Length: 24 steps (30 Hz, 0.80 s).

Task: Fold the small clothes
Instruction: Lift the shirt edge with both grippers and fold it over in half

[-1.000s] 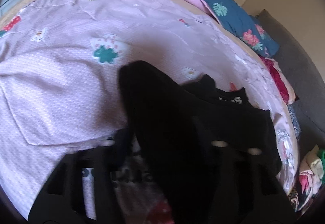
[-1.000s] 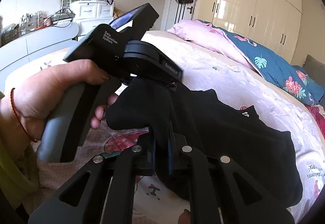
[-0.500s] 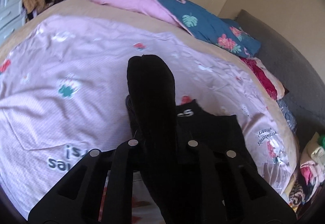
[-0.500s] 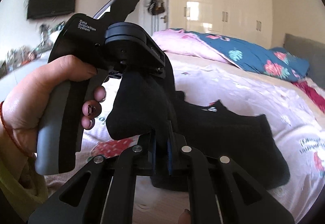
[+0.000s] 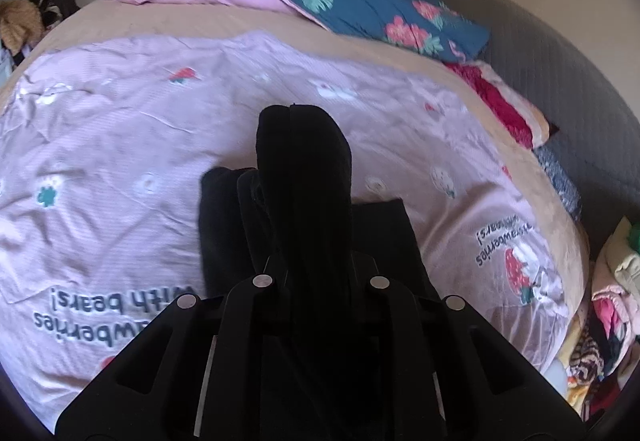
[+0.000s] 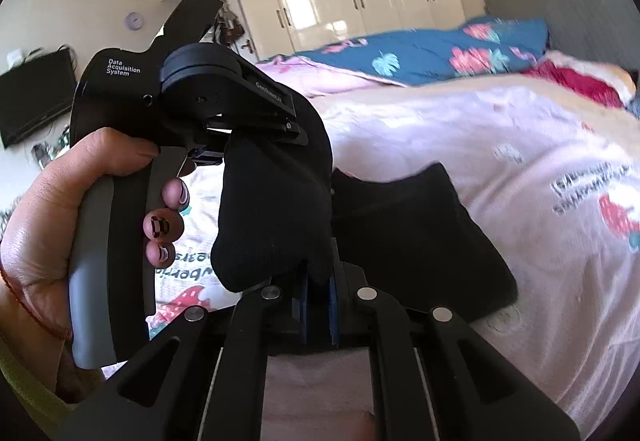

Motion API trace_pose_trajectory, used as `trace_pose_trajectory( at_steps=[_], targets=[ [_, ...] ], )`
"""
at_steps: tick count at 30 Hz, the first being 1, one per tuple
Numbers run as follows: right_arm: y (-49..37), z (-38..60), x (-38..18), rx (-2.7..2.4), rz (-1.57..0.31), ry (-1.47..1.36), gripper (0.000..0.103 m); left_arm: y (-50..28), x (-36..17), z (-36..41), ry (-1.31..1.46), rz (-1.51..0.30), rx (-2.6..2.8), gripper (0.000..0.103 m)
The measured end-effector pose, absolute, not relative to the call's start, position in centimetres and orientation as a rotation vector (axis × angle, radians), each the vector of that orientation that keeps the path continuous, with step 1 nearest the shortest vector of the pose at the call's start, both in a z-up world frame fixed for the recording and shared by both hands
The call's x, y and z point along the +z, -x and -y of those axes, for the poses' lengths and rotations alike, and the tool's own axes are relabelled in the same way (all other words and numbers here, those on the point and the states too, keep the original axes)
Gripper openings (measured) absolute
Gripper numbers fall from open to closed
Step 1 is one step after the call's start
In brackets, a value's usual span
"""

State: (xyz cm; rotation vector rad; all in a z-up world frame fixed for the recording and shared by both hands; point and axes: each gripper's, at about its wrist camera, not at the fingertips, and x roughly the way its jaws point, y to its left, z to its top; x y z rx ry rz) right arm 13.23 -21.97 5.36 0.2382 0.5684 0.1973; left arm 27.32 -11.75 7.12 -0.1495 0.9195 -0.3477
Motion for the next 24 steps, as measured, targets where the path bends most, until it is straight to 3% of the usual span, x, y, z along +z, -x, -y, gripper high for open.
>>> trace_pose_trajectory(
  at_steps=[8, 14, 17, 19, 20, 21, 24],
  targets=[
    [-14.0, 26.1, 2.7, 0.182, -0.656, -0.417, 0.007, -29.1, 4.3, 16.2, 0.103, -1.019, -0.364, 0.010],
    [-14.9, 29.2, 0.1, 0.189, -0.745, -0.616, 0.010, -30.7, 2.2, 19.4, 0.081, -1.092, -0.382, 0.022],
    [-15.3, 30.7, -0.9, 0.205, -0.787, -0.709, 0.018, -31.2, 1.4, 20.7, 0.069, -1.117, -0.409, 0.038],
    [-15.5, 31.1, -1.4, 0.209, -0.815, -0.742, 0.022, -31.6, 1.0, 21.1, 0.094, -1.130, -0.426, 0.065],
    [-15.5, 31.5, -1.7, 0.205, -0.829, -0.762, 0.022, -31.8, 0.9, 21.2, 0.100, -1.135, -0.426, 0.072],
    [-15.5, 31.7, -2.0, 0.208, -0.844, -0.778, 0.022, -32.0, 0.8, 21.4, 0.103, -1.139, -0.423, 0.077],
    [-15.6, 32.6, -2.6, 0.240, -0.872, -0.836, 0.028, -32.4, 0.8, 20.8, 0.151, -1.146, -0.438, 0.077]
  ],
)
